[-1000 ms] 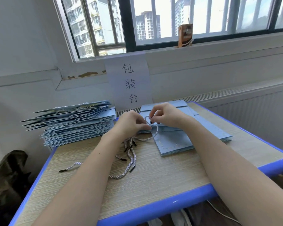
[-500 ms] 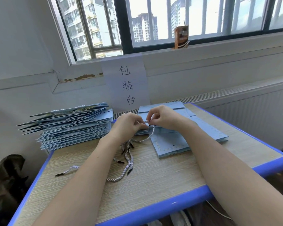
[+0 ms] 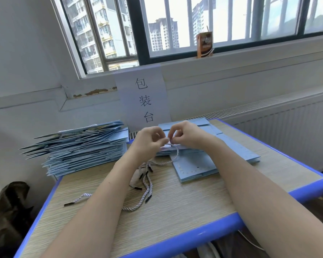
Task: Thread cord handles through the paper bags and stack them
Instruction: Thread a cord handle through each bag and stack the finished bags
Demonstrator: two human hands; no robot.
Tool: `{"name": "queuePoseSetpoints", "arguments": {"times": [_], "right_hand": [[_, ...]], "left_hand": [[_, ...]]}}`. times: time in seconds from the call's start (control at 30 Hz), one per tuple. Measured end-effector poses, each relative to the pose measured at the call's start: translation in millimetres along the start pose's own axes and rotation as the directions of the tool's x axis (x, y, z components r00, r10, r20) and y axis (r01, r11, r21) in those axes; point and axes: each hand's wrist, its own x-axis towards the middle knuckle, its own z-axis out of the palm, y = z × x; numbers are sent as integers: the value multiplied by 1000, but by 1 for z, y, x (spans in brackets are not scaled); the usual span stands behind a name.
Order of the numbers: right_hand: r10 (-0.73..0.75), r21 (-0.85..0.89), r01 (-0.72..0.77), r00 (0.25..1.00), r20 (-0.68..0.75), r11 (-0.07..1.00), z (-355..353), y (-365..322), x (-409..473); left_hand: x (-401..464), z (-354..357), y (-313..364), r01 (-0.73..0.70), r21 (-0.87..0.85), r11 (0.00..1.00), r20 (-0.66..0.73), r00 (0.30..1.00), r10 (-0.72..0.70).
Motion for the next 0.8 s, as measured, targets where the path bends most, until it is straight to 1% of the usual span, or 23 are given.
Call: {"name": "queuePoseSetpoints", "arguments": {"times": [0.07, 0.1, 0.17, 0.2, 0.27, 0.37, 0.47, 0.5, 0.6, 0.8], "right_hand": [[-4, 35, 3, 1000, 6, 999, -1, -1, 0], [-4, 41, 4, 1000, 14, 999, -1, -1, 0], [8, 5, -9, 999, 47, 1000, 0, 0, 0], [19, -26, -17, 998, 68, 1000, 1, 0, 0], [32, -62, -26, 995, 95, 998, 2, 1, 1], [34, -61, -27, 994, 105, 998, 1, 1, 1], [23, -71, -17, 996, 87, 997, 2, 0, 1], [17, -78, -12, 997, 76, 997, 3, 0, 0], [8, -99, -2, 999, 53, 995, 5, -1, 0], [-5, -123, 13, 998, 61, 992, 4, -1, -1]], "left_hand": [[-1, -6, 3, 43, -159, 986, -22, 999, -47], [-2, -9, 5, 76, -231, 970, 2, 997, -77], [-4, -13, 6, 159, -359, 920, 120, 985, -123], [-5, -13, 6, 188, -385, 904, 170, 977, -130], [-4, -11, 3, 195, -331, 923, 185, 973, -139], [-2, -6, -5, 158, -102, 982, 133, 981, -144], [-1, -2, -13, 96, 94, 991, 109, 988, -106], [-1, -1, -17, 89, 114, 990, 109, 989, -101], [-3, -1, -18, 91, 90, 992, 176, 979, -106], [3, 5, -15, 20, 104, 994, 89, 996, -29]]}}
